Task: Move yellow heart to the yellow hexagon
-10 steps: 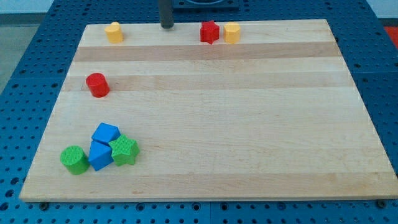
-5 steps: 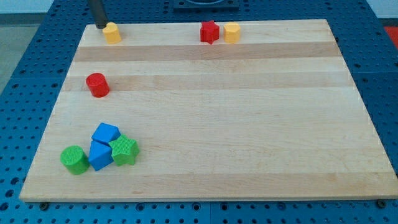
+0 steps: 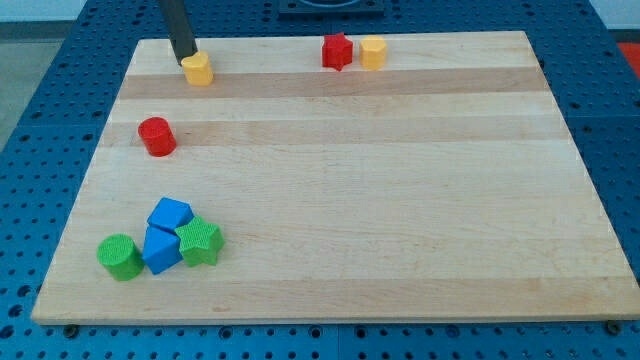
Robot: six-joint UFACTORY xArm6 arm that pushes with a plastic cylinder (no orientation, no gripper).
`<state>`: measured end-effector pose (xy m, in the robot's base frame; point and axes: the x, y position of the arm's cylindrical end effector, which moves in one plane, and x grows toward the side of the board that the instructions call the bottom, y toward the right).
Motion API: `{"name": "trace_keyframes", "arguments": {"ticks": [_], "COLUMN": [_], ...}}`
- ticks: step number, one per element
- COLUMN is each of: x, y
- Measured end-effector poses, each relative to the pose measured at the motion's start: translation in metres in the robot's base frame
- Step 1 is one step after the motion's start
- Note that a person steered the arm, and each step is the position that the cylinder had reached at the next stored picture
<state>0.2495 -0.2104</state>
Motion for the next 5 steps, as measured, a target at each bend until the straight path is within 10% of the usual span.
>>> {"name": "trace_keyframes", "arguments": {"ticks": [5], "x": [0.063], "y": [0.046]}}
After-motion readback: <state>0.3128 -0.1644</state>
